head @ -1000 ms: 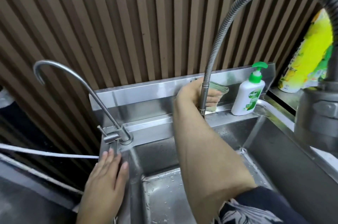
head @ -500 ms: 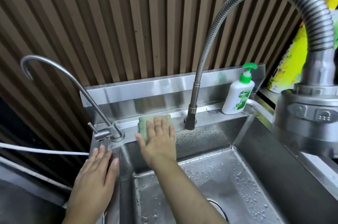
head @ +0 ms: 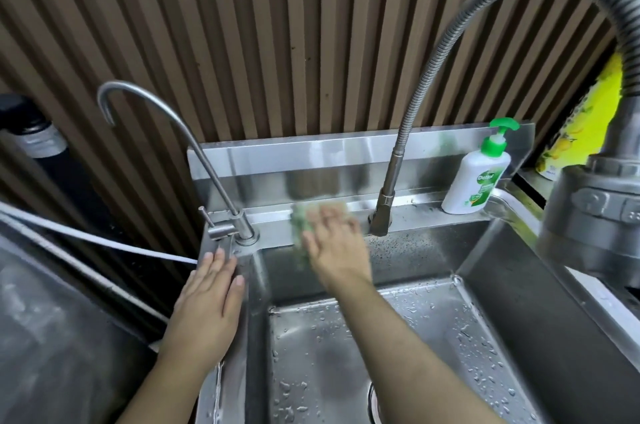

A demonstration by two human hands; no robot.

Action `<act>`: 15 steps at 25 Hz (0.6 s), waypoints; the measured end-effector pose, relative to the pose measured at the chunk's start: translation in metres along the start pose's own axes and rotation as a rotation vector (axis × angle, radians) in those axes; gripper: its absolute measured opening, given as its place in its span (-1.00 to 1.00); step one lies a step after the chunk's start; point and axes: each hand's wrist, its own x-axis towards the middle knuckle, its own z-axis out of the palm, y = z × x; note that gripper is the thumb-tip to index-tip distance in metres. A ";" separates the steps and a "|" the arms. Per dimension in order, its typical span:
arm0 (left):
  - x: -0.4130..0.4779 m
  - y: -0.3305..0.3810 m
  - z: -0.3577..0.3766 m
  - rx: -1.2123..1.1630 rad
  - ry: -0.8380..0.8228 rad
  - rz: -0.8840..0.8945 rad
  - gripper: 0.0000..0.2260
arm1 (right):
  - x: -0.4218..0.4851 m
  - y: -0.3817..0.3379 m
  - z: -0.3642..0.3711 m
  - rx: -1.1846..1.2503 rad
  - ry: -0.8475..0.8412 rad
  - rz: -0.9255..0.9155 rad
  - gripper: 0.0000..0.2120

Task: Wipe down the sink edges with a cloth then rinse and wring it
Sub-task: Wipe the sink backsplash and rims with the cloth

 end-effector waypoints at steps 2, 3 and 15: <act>-0.001 0.000 -0.001 0.013 -0.001 0.008 -0.24 | -0.002 -0.008 -0.002 -0.006 -0.022 0.215 -0.48; -0.001 0.000 -0.001 0.020 0.002 0.011 -0.24 | -0.001 -0.027 0.001 -0.011 -0.041 0.196 -0.47; -0.042 0.008 -0.023 -0.002 -0.013 -0.017 -0.31 | -0.004 -0.022 0.000 -0.127 -0.118 -0.159 -0.47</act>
